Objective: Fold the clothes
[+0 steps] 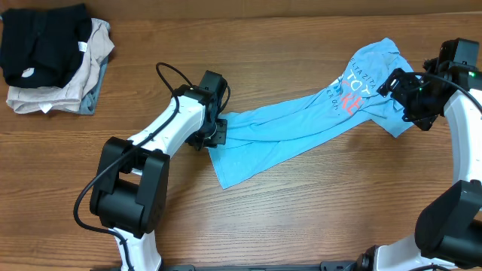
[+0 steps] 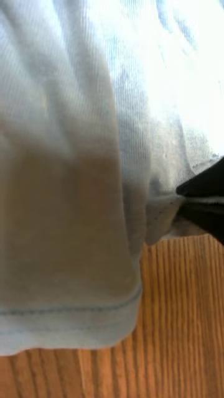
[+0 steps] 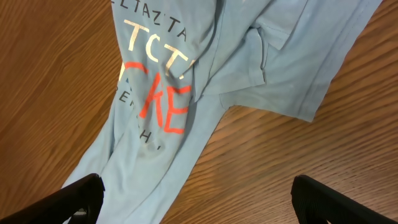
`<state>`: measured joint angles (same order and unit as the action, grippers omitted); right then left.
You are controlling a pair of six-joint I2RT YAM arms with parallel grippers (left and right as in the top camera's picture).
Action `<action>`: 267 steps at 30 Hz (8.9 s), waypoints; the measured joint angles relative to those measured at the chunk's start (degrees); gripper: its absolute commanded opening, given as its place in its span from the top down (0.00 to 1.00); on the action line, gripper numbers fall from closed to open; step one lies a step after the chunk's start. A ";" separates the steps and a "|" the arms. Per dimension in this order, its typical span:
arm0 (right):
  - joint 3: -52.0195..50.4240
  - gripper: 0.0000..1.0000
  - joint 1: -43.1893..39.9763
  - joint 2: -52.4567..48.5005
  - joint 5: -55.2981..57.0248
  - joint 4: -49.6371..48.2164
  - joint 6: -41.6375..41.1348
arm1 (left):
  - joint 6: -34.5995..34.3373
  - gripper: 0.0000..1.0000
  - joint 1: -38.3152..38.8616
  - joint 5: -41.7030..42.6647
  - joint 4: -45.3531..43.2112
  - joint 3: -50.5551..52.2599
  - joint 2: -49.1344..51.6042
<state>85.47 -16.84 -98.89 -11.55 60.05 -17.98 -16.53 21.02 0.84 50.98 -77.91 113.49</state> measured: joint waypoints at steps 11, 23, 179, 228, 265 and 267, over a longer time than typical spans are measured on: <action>0.00 0.00 0.00 0.00 0.00 0.55 0.04 | 0.42 0.96 -0.46 -0.26 10.40 -9.60 0.33; -0.04 0.40 0.00 -2.71 1.51 -6.01 -0.11 | 3.43 0.96 -1.20 -3.28 23.80 -42.45 0.20; 49.24 0.96 -25.79 34.14 -3.23 22.93 0.94 | 5.16 0.96 -1.29 -25.55 37.55 -89.02 -21.44; 43.65 0.96 2.84 -24.79 -4.85 -0.31 12.63 | 2.51 0.92 -10.95 -33.27 17.92 -83.25 29.35; 64.63 0.00 5.97 4.39 -1.62 37.00 3.34 | 3.50 0.00 -12.28 -8.59 45.51 -92.50 2.32; 59.95 0.00 5.97 7.67 -1.73 37.09 2.89 | 3.65 0.00 -12.26 -5.77 45.51 -90.47 2.27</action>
<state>145.43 -10.87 -91.22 -13.28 97.14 -15.09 -12.88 8.75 -4.93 96.49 -168.37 115.77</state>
